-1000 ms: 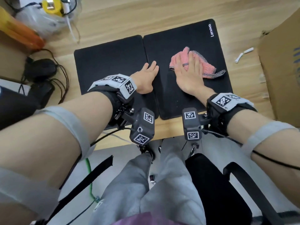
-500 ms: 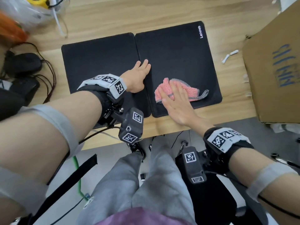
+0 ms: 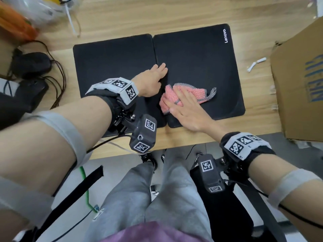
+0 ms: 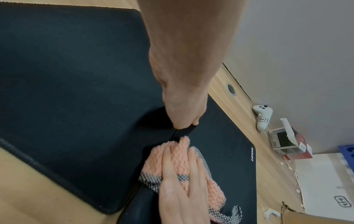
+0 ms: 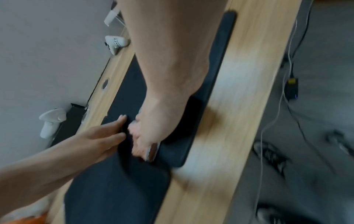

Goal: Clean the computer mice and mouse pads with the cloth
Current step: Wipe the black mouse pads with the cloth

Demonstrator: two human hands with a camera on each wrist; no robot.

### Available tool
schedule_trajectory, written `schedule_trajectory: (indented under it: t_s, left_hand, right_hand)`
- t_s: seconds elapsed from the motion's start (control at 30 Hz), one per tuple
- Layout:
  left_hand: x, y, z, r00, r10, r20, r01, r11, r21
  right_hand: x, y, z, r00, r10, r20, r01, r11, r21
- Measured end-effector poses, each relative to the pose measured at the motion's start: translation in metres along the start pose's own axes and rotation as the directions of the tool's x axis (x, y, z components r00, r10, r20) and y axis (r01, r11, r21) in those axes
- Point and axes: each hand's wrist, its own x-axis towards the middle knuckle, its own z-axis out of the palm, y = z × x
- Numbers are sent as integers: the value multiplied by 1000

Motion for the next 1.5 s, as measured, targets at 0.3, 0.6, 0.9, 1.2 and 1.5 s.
schedule_trajectory:
  t_s: [0.3,0.6,0.9,1.2,1.5]
  left_hand:
    - [1,1,-2,998,-56,27,55,998,15]
    - [-3,14,-6,998,-53,41,52,998,43]
    - [-8,21,-5,999,-45,21,44,997,62]
    - [-4,16,-5,998,-45,49,41,995,89]
    - [-4,19,-9,996,-67,65,62,995,72]
  right_hand:
    - [4,40,-9,906,342,-250,-357,934,-15]
    - [-8,-15,22,988,72,-137,-71,997,13]
    - [-42,64,2,822,463,-331,-410,885,220]
    - [-5,-34,43,979,99,-179,-108,993,-43]
    - [-37,34,18,986,91,-138,-96,995,-34]
